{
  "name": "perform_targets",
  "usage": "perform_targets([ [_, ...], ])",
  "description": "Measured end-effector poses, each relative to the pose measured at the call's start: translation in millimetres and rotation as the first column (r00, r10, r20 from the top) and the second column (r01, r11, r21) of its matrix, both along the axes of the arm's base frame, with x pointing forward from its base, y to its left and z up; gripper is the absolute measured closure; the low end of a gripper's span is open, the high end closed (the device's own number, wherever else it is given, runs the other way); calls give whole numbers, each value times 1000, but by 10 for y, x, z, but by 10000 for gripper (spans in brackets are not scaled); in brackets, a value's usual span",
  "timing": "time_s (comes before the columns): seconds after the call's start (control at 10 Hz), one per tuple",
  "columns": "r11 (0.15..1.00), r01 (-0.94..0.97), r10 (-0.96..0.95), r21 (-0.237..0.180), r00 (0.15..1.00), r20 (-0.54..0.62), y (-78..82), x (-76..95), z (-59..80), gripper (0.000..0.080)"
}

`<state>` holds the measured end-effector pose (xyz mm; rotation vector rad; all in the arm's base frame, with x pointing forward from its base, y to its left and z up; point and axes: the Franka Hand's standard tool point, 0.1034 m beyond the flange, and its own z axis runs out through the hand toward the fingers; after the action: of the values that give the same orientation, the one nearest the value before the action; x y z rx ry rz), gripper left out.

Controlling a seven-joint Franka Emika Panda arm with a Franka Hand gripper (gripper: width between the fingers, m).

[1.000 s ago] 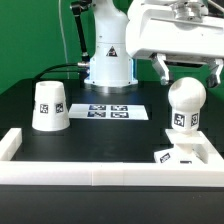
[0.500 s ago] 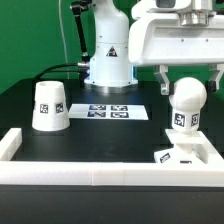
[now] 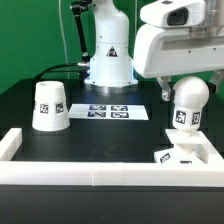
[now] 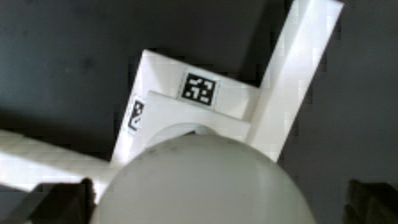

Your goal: Assemble lamp

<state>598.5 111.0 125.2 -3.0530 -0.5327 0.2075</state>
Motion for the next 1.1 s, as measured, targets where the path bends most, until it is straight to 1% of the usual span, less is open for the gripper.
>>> perform_targets([
  [0.1, 1000, 2, -2, 1, 1000, 13, -10, 45, -9, 101],
  [0.4, 1000, 4, -4, 2, 1000, 14, -30, 47, -16, 101],
  [0.5, 1000, -5, 5, 4, 1000, 28, -43, 73, -10, 101],
  [0.6, 1000, -13, 12, 8, 999, 47, -65, 96, -8, 216],
  [0.7, 1000, -15, 15, 9, 998, 57, -87, 110, -8, 232],
  [1.1, 999, 47, -47, 6, 998, 51, -83, 108, -10, 232],
])
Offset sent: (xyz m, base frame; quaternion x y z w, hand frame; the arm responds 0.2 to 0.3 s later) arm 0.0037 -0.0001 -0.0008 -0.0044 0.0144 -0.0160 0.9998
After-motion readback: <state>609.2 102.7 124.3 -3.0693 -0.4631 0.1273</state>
